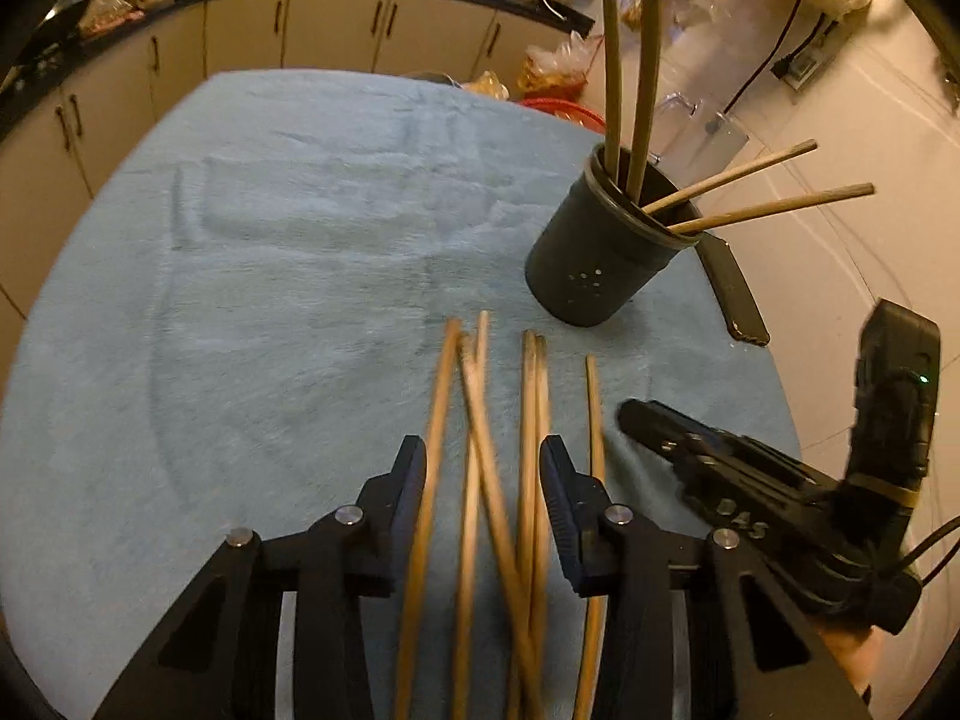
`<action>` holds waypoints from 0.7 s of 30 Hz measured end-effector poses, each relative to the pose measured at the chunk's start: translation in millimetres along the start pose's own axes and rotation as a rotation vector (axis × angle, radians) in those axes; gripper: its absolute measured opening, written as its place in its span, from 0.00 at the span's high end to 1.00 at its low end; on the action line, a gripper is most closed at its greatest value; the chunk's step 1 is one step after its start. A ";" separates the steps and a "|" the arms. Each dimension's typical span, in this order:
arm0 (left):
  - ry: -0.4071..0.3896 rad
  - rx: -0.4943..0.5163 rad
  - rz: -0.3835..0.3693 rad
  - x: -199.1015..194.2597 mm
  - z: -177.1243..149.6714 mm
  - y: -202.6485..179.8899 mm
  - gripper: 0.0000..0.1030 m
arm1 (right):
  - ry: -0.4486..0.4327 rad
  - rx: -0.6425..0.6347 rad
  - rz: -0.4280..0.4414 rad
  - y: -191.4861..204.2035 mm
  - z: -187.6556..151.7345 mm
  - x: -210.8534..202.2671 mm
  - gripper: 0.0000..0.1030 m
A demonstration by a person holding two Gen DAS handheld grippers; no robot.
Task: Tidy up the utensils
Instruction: 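Move both open grippers back over the chopstick pile and lower them, then close the left gripper on a chopstick while the right gripper closes on another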
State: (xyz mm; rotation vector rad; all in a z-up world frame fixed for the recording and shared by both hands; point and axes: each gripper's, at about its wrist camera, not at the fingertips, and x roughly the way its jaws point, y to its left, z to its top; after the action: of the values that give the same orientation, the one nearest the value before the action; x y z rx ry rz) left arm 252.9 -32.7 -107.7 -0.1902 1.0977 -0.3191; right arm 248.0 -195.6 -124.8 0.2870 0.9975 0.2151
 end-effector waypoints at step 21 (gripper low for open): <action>0.131 0.038 0.039 53.5 21.7 -7.2 0.91 | 0.081 -0.113 -0.038 -6.1 8.3 27.0 0.92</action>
State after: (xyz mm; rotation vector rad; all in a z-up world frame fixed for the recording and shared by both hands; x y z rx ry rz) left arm 293.4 -58.0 -140.8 -0.1151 1.2223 -0.3204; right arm 269.5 -194.1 -144.0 0.1569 1.0661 0.2495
